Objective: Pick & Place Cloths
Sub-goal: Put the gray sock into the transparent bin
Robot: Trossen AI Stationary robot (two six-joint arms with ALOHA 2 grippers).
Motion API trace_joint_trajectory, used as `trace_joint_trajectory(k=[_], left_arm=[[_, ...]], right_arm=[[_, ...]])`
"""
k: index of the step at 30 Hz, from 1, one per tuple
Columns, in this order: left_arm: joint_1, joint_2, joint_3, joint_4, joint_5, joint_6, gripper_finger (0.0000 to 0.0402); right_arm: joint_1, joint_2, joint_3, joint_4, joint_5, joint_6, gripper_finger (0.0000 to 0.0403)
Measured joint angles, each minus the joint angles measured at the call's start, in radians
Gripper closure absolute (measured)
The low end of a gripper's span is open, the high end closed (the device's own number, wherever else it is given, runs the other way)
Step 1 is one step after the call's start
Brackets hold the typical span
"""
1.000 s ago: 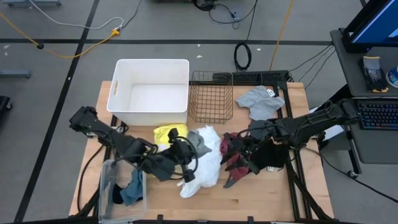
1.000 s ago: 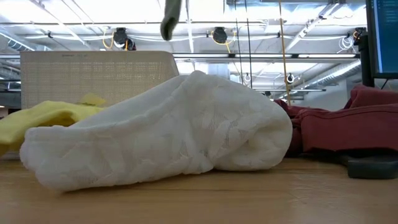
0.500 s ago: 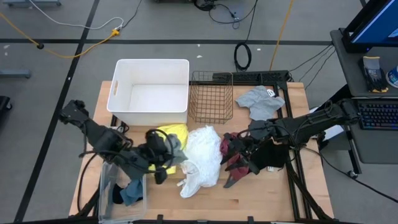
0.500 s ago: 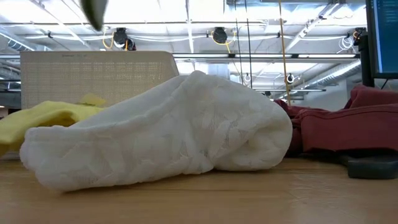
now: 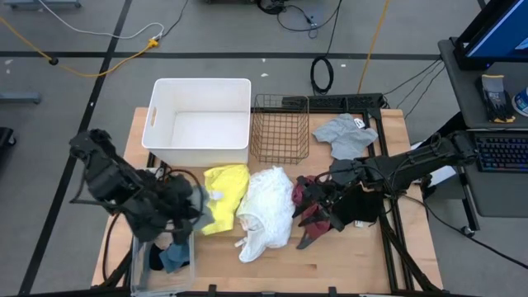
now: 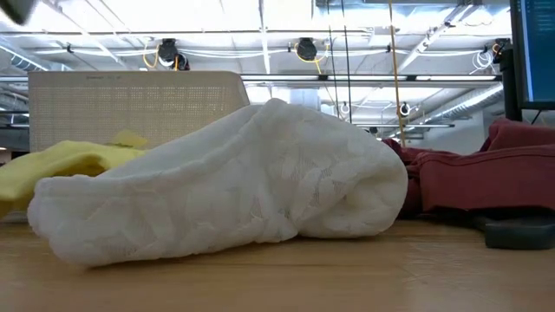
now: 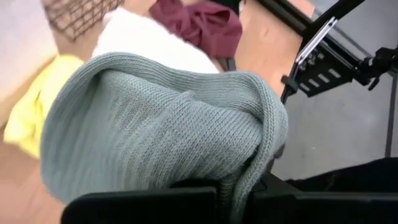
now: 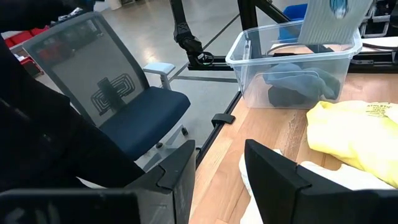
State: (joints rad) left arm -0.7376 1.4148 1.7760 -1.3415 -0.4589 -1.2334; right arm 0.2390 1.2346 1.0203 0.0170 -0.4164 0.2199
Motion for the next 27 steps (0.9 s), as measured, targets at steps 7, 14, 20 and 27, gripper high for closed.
trace_joint_trajectory(k=[7, 14, 20, 27], left_arm=[[-0.062, 0.0, 0.077, -0.173, 0.105, -0.196, 0.0401], [-0.096, 0.024, 0.071, -0.229, 0.321, -0.381, 0.0401], [-0.141, 0.077, 0.067, -0.229, 0.434, -0.491, 0.0401], [-0.192, 0.166, 0.014, -0.228, 0.509, -0.56, 0.0401]], right_arm=[[0.0, 0.0, 0.0, 0.0, 0.0, -0.001, 0.0271], [-0.002, 0.0, 0.0, 0.0, 0.0, -0.026, 0.0271], [-0.002, 0.0, 0.0, -0.008, 0.0, -0.027, 0.0271], [-0.002, 0.0, 0.0, -0.01, -0.003, -0.027, 0.0271]])
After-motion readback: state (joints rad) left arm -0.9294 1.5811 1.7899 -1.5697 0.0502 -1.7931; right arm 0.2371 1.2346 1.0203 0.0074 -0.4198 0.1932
